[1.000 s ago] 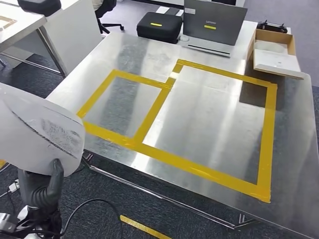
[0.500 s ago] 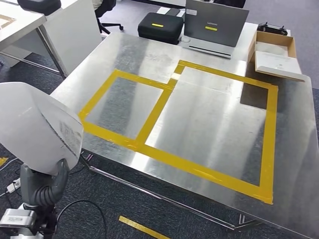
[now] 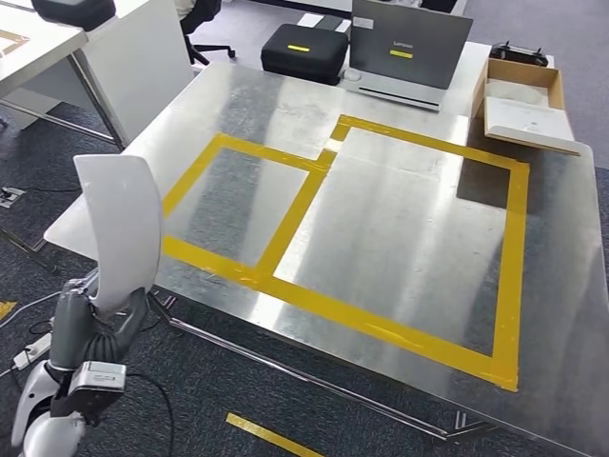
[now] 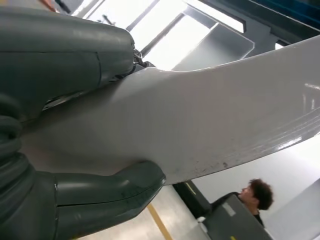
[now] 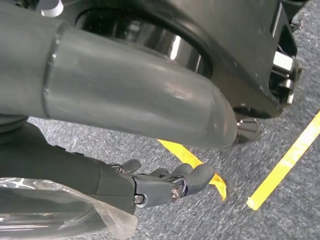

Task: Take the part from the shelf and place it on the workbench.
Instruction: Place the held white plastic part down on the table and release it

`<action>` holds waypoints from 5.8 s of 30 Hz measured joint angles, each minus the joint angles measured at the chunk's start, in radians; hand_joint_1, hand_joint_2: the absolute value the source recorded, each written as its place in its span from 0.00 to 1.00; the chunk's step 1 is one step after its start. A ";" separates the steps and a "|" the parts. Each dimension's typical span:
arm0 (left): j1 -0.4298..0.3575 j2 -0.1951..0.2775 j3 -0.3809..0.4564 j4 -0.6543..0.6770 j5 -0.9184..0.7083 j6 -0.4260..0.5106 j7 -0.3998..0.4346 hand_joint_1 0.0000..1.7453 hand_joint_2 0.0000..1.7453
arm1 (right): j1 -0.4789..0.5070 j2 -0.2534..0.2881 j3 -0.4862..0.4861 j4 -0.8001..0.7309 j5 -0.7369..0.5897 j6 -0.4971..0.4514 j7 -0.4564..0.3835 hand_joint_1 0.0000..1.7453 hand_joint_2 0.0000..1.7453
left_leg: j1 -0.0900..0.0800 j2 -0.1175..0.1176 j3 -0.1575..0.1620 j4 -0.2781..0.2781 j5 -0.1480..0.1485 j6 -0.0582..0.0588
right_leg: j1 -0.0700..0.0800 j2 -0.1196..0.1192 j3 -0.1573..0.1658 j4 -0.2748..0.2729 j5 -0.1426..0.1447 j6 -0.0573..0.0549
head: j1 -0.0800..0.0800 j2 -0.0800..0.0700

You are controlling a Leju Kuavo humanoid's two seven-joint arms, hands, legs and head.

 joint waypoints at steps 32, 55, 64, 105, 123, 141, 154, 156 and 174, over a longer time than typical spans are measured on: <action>-0.669 0.237 0.165 0.945 -0.174 -0.025 0.182 1.00 1.00 | -0.003 -0.004 0.002 0.002 0.013 0.042 0.013 0.00 0.00 | 0.003 0.001 0.002 0.000 0.003 -0.004 | 0.002 0.002 0.004 0.002 0.002 -0.001 | 0.000 0.000; -1.006 0.038 -0.091 1.152 -0.290 -0.103 0.216 1.00 1.00 | -0.012 -0.007 0.010 0.002 0.027 0.046 0.067 0.00 0.00 | 0.002 0.003 0.002 0.001 0.004 -0.004 | 0.002 0.005 0.008 0.002 0.005 0.000 | 0.000 0.000; -1.017 -0.019 -0.174 1.101 -0.266 -0.182 0.237 1.00 1.00 | -0.012 -0.008 0.011 0.002 0.027 0.045 0.090 0.00 0.00 | 0.002 0.003 0.002 0.001 0.004 -0.004 | 0.002 0.004 0.008 0.002 0.005 0.000 | 0.000 0.000; -1.011 0.004 -0.285 1.051 -0.325 -0.043 0.263 0.00 0.00 | -0.009 -0.009 0.011 0.003 0.016 0.041 0.093 0.00 0.00 | -0.004 0.003 0.001 0.006 0.002 0.003 | -0.003 0.004 0.008 -0.003 0.009 0.009 | 0.000 0.000; -0.997 0.003 -0.291 1.039 -0.314 -0.048 0.245 0.00 0.00 | -0.011 -0.010 0.011 0.007 0.016 0.045 0.094 0.00 0.00 | 0.024 0.007 -0.029 0.011 0.023 -0.044 | -0.027 0.011 -0.072 0.050 0.049 0.020 | 0.010 0.000; -0.996 0.000 -0.296 1.033 -0.288 -0.051 0.234 0.00 0.00 | -0.012 -0.009 0.011 0.009 0.018 0.047 0.094 0.00 0.00 | -0.015 0.015 0.042 -0.057 0.022 0.033 | 0.004 0.008 -0.203 0.133 0.035 0.010 | 0.011 0.000; -0.927 0.047 -0.261 0.988 -0.204 -0.036 0.200 0.00 0.00 | -0.014 -0.013 0.011 0.010 0.017 0.039 0.089 0.00 0.00 | -0.004 0.016 -0.095 -0.012 0.103 -0.019 | -0.009 0.008 0.000 -0.002 0.026 -0.012 | 0.010 0.000; -0.907 0.062 -0.249 0.969 -0.191 -0.036 0.194 0.00 0.00 | -0.014 -0.013 0.011 0.010 0.016 0.036 0.089 0.00 0.00 | -0.001 0.013 -0.119 0.077 0.011 -0.028 | -0.009 0.005 -0.018 -0.001 0.047 -0.029 | 0.007 0.000; -0.458 0.087 -0.089 0.657 0.019 0.021 0.126 0.00 0.00 | -0.007 -0.014 -0.013 0.010 -0.029 0.017 0.076 0.00 0.00 | -0.014 0.024 0.006 -0.055 0.047 0.027 | -0.008 0.003 -0.189 0.263 -0.066 0.017 | 0.014 0.000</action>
